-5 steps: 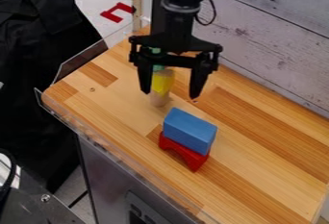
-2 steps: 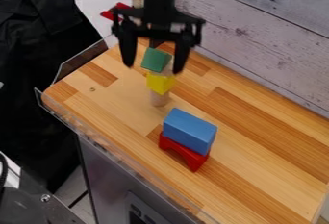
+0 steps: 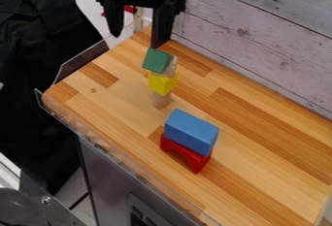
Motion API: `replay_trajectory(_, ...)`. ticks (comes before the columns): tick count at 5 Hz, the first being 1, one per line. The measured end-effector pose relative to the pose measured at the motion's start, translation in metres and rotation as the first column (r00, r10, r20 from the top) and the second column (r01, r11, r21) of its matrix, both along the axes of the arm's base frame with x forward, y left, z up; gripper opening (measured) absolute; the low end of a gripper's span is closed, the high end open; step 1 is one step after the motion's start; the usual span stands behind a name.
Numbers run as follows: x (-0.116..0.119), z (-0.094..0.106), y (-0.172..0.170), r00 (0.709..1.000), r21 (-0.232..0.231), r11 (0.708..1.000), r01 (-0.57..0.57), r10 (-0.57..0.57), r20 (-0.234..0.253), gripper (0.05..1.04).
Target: Remove the green triangle from the tower to the right side of the table
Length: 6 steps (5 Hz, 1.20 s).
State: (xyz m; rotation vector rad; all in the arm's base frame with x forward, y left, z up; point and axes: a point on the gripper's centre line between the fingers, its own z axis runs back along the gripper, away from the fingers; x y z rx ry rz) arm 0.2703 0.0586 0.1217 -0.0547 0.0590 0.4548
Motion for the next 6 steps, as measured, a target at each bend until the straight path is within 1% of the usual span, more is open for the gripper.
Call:
replay_trajectory(1, 0.001, 0.000, -0.003, 0.999, -0.024, 0.999, 0.044, -0.044, 0.012, 1.000)
replay_trajectory(2, 0.006, 0.000, -0.007, 0.994, -0.048, 0.994, 0.097, -0.095, 0.045, 1.000)
replay_trajectory(3, 0.008, -0.007, -0.012, 0.983, -0.081, 0.980, 0.179, -0.175, 0.056, 1.000)
replay_trajectory(4, 0.008, -0.014, -0.011, 0.978, -0.084, 0.974, 0.208, -0.205, 0.049, 1.000)
replay_trajectory(5, 0.007, -0.024, -0.010, 0.975, -0.089, 0.971, 0.223, -0.223, 0.017, 1.000)
replay_trajectory(6, 0.007, -0.024, -0.009, 0.975, -0.090, 0.971, 0.223, -0.223, 0.015, 1.000)
